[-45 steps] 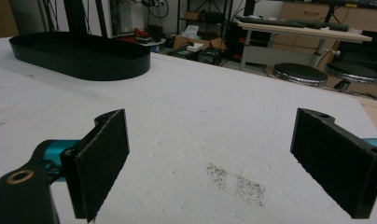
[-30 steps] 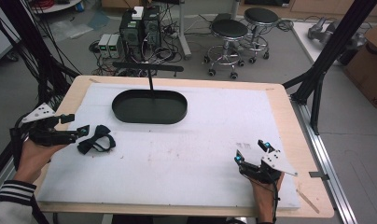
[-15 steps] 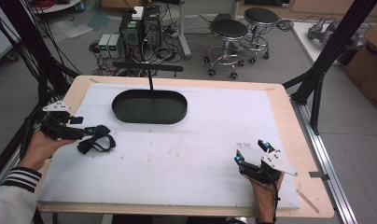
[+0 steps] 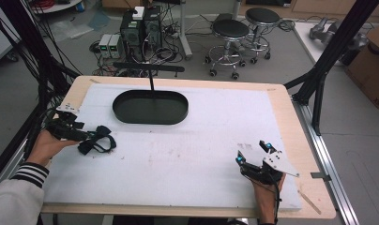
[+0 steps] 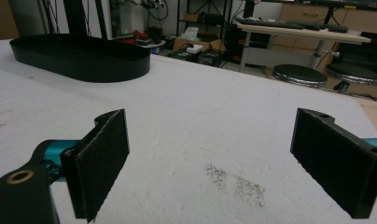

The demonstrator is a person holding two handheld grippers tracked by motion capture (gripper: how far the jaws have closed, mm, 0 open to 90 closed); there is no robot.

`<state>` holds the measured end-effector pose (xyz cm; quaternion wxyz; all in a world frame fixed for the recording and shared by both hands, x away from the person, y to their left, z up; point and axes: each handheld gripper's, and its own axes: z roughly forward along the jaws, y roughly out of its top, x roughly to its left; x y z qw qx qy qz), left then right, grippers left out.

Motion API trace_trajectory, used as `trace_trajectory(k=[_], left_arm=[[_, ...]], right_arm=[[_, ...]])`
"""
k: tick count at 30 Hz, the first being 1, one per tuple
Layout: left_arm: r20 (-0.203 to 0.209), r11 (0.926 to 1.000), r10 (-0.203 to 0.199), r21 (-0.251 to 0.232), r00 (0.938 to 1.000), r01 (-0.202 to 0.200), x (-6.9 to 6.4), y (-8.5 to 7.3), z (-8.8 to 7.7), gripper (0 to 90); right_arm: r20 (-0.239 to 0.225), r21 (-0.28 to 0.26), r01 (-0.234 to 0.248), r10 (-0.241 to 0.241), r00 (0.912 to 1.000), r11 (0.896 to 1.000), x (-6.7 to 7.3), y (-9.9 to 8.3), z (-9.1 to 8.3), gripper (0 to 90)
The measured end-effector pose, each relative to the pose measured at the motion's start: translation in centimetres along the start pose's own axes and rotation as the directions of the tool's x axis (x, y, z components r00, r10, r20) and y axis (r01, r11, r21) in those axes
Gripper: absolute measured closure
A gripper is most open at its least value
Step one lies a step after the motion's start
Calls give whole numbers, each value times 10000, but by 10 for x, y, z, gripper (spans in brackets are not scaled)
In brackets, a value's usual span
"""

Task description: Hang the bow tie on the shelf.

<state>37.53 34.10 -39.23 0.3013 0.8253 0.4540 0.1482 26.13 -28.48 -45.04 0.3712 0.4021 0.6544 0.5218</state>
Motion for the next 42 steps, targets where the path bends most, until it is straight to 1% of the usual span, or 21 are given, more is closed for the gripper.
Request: trace_trajectory(k=[5, 6, 8, 9, 11, 13, 15, 18, 20, 22, 24, 27, 28, 31, 33, 34, 36, 37, 38, 39, 42], left_arm=[[-92, 9988, 249, 429, 9996, -245, -4, 1, 9, 300], [-80, 9971, 372, 672, 9993, -366, -6, 1, 12, 301], [-42, 9962, 425, 764, 9991, -420, -7, 1, 14, 308], [-37, 9956, 466, 821, 9989, -461, -8, 1, 15, 345], [-2, 9946, 523, 900, 9986, -520, -9, 1, 17, 363], [-52, 9939, 480, 996, 9988, -472, -10, 1, 18, 381], [-57, 9937, 463, 1027, 9989, -454, -9, 1, 19, 430], [25, 9921, 442, 1173, 9990, -441, -11, 0, 21, 472], [70, 9906, 486, 1275, 9988, -491, -11, 0, 22, 475], [-6, 9886, 500, 1425, 9987, -494, -12, 0, 24, 477], [5, 9871, 417, 1546, 9991, -413, -11, 0, 26, 498], [-1, 9864, 418, 1592, 9991, -413, -11, 0, 28, 504], [-22, 9868, 351, 1581, 9994, -343, -11, 0, 29, 504], [-75, 9845, 389, 1716, 9992, -370, -11, 0, 31, 507], [-74, 9815, 480, 1861, 9988, -458, -11, 0, 32, 524], [-65, 9811, 488, 1875, 9988, -468, -12, 0, 33, 553], [-28, 9821, 454, 1832, 9990, -442, -12, 0, 33, 559], [36, 9839, 410, 1739, 9992, -410, -11, 0, 33, 582], [-7, 9845, 403, 1708, 9992, -396, -11, 0, 33, 601], [-15, 9839, 441, 1733, 9990, -432, -10, 0, 33, 629], [-26, 9834, 437, 1764, 9990, -425, -9, 0, 33, 638]], right_arm=[[2, 4, 41, -41, 10000, 10000, 0, 0, 0, 105], [3, 7, 32, -32, 10000, 10000, 0, 0, 0, 105], [2, 9, 45, -45, 10000, 10000, 0, 0, 0, 105], [0, 4, 24, -24, 10000, 10000, 0, 0, 0, 105], [15, -6, 38, -38, 10000, 10000, 0, 0, 0, 105], [17, -17, 30, -30, 10000, 10000, 0, 0, 0, 105], [3, -45, 71, -71, 10000, 10000, 0, 0, 0, 105], [16, -53, 72, -72, 10000, 10000, 0, 0, 0, 105], [19, -53, 67, -67, 10000, 10000, 0, 0, 0, 105], [19, -53, 66, -66, 10000, 10000, 0, 0, 0, 105], [41, -31, 56, -56, 10000, 10000, 0, 0, 0, 105], [41, -30, 51, -51, 10000, 10000, 0, 0, 0, 105], [34, -14, 27, -27, 10000, 10000, 1, 0, 0, 105], [23, -7, 28, -28, 10000, 10000, 1, 0, 0, 105], [26, -10, 34, -34, 10000, 10000, 1, 0, 0, 105], [23, -6, 25, -25, 10000, 10000, 1, 0, 0, 105], [27, -12, 35, -35, 10000, 10000, 1, 0, 0, 105], [21, -10, 25, -25, 10000, 10000, 1, 0, 0, 105], [26, -4, 36, -36, 10000, 10000, 1, 0, 0, 105], [33, -16, 47, -47, 10000, 10000, 1, 0, 0, 105], [27, 1, 45, -45, 10000, 10000, 1, 0, 0, 105]])
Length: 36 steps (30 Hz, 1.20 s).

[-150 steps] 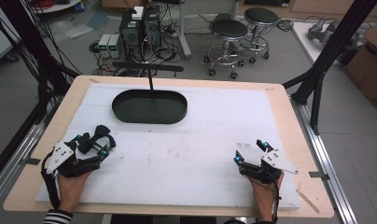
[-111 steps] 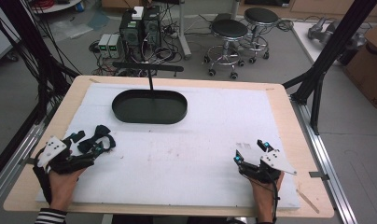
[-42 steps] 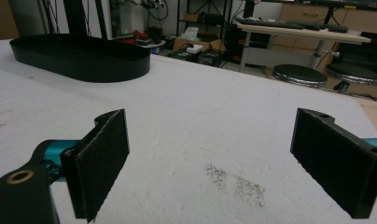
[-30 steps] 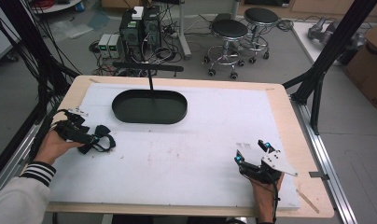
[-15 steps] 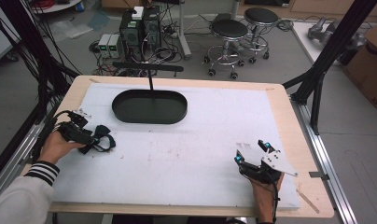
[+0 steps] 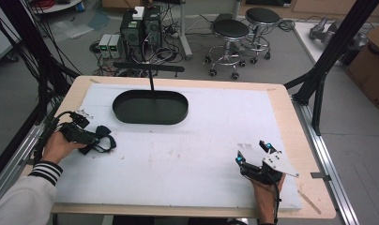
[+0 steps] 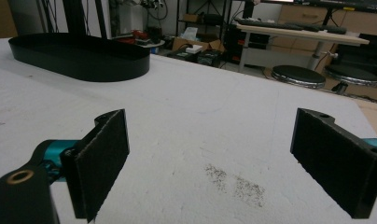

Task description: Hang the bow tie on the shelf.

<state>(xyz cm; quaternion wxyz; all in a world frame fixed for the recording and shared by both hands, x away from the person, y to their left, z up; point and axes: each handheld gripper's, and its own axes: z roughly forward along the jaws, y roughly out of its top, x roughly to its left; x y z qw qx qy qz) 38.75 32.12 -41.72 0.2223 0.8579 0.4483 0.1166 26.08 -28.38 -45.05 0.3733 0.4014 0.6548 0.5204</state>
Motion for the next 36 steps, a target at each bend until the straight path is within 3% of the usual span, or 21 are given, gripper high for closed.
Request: trace_trajectory(k=[5, 6, 12, 17, 22, 26, 30, 36], left_arm=[[-37, 9999, -99, -19, 9999, 99, 0, 0, 0, 659], [-25, 9999, -113, -39, 9999, 113, 0, 0, 0, 706], [-292, 9998, 211, 33, 9994, -210, -4, 1, 0, 744], [-365, 9999, 162, -51, 9992, -164, -6, 1, -1, 757], [-301, 9989, 28, -467, 9995, -42, -6, 2, -5, 758], [-508, 9968, -10, -805, 9987, -31, -6, 2, -12, 757], [-613, 9898, -80, -1427, 9981, -8, -5, 1, -19, 757], [-773, 9697, -217, -2443, 9968, 22, -5, 1, -30, 757]], right_arm=[[5, -10, -2, 2, 10000, 10000, 0, 0, 0, 105], [9, -14, 2, -2, 10000, 10000, 0, 0, 0, 105], [16, -5, 3, -3, 10000, 10000, 0, 0, 0, 105], [15, -5, -17, 17, 10000, 10000, 0, 0, 0, 105], [17, -8, -34, 34, 10000, 10000, 0, 0, 0, 105], [16, -1, -22, 22, 10000, 10000, 0, 0, 0, 105], [26, -10, -9, 9, 10000, 10000, 0, 0, 0, 105], [26, 18, -39, 39, 10000, 10000, 0, 0, 0, 105]])
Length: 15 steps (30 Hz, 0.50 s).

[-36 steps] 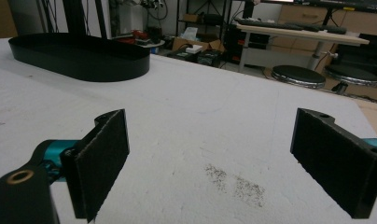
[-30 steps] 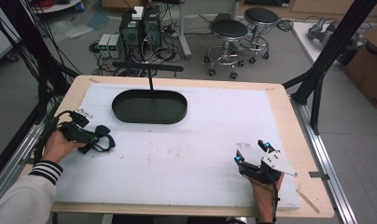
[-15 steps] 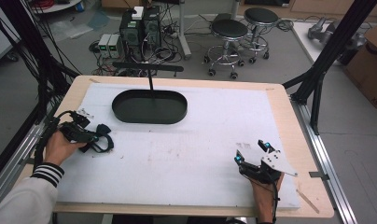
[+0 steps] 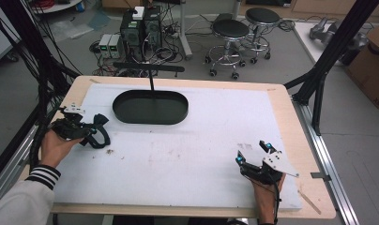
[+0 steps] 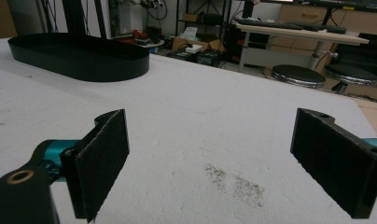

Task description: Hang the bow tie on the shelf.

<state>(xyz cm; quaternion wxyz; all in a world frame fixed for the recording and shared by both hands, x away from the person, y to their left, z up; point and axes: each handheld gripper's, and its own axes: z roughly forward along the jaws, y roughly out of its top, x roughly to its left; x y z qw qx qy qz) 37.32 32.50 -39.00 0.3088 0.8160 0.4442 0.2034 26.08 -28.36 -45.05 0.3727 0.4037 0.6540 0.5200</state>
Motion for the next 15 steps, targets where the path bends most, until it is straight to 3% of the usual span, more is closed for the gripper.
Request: trace_trajectory(k=[9, 15], left_arm=[[-323, 9950, -23, -1002, 9995, -9, -3, 6, -12, 758], [-415, 9830, 95, -1831, 9991, -169, -9, 26, -26, 758]], right_arm=[[-5, 10, 23, -23, 10000, 10000, 0, 0, 0, 105], [2, 24, 67, -67, 10000, 10000, 0, 0, 0, 105]])
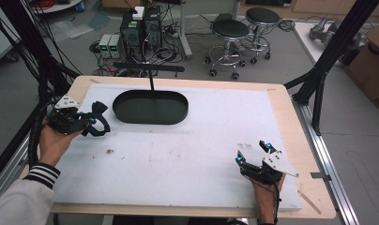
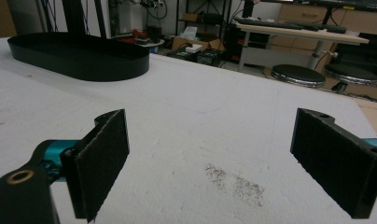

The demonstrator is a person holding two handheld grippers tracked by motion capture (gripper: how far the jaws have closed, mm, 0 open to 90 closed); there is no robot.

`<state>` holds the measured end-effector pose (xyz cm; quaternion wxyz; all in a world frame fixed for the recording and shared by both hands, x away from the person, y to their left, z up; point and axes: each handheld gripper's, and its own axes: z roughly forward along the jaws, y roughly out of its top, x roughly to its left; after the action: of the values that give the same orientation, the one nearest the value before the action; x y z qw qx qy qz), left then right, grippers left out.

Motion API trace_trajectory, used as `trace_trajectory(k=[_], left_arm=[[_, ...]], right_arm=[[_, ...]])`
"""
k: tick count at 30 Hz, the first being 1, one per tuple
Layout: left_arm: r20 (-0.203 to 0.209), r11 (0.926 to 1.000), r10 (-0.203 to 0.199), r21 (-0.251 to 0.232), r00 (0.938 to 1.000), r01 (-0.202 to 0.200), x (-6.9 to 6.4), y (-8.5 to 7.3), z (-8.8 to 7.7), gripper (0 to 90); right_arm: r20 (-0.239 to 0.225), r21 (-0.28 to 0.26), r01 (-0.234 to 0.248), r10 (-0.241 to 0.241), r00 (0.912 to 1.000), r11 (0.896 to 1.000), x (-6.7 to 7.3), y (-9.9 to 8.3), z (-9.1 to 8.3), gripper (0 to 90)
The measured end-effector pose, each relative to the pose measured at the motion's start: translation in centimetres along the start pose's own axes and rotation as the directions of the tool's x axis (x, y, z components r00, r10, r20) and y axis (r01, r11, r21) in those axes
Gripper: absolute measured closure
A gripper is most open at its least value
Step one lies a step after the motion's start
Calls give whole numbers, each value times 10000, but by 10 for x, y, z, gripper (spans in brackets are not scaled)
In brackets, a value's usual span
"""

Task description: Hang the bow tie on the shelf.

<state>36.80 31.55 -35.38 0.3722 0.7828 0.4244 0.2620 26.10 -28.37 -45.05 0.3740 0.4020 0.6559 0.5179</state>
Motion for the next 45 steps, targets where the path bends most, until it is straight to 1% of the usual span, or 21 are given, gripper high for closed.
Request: trace_trajectory(k=[3, 4, 6, 10, 13, 15, 18, 20, 23, 26, 29, 35, 37, 40, 45], left_arm=[[-87, 9994, 248, -257, 9997, -250, -3, 11, -3, 758], [-120, 9985, 303, -455, 9995, -308, -5, 16, -3, 757], [-75, 9969, 298, -728, 9995, -303, -7, 22, -4, 757], [-131, 9937, 456, -1018, 9989, -467, -12, 33, -3, 757], [-115, 9916, 535, -1169, 9985, -545, -15, 40, -2, 758], [-53, 9913, 593, -1176, 9982, -595, -17, 44, 0, 758], [-66, 9894, 689, -1277, 9976, -692, -21, 50, 2, 758], [-106, 9885, 698, -1338, 9975, -705, -22, 54, 2, 758], [-39, 9873, 708, -1420, 9975, -707, -24, 60, 3, 758], [-80, 9862, 828, -1433, 9965, -831, -26, 66, 4, 757], [-177, 9849, 856, -1493, 9962, -873, -25, 71, 6, 758], [-387, 9806, 856, -1738, 9956, -911, -21, 88, 10, 758], [-479, 9786, 900, -1811, 9948, -973, -20, 93, 11, 758], [-551, 9779, 844, -1871, 9949, -933, -18, 100, 14, 758], [-748, 9731, 894, -2059, 9932, -1031, -15, 109, 20, 758]], right_arm=[[-1, 4, -3, 3, 10000, 10000, 0, 0, 0, 105], [-4, -3, 4, -4, 10000, 10000, 0, 0, 0, 105], [-20, -13, -26, 26, 10000, 10000, 0, 0, 0, 105], [-28, -12, -17, 17, 10000, 10000, 0, 0, 0, 105], [-31, -20, -53, 53, 10000, 10000, 0, 0, 0, 105], [-26, -19, -60, 60, 10000, 10000, 0, 0, 0, 105], [-30, -22, -50, 50, 10000, 10000, 0, 0, 0, 105], [-27, -27, -44, 44, 10000, 10000, 0, 0, 0, 105], [-18, -16, -3, 3, 10000, 10000, 0, 0, 0, 105], [-27, -22, -9, 9, 10000, 10000, 0, 0, 0, 105], [-35, -18, -34, 34, 10000, 10000, 0, 0, 0, 105], [-29, -41, 62, -62, 10000, 10000, 0, 0, 0, 105], [-22, -15, 9, -9, 10000, 10000, 0, 0, 0, 105], [-19, 7, -24, 24, 10000, 10000, 0, 0, 0, 106], [-33, -22, 46, -46, 10000, 10000, 0, 0, 0, 105]])
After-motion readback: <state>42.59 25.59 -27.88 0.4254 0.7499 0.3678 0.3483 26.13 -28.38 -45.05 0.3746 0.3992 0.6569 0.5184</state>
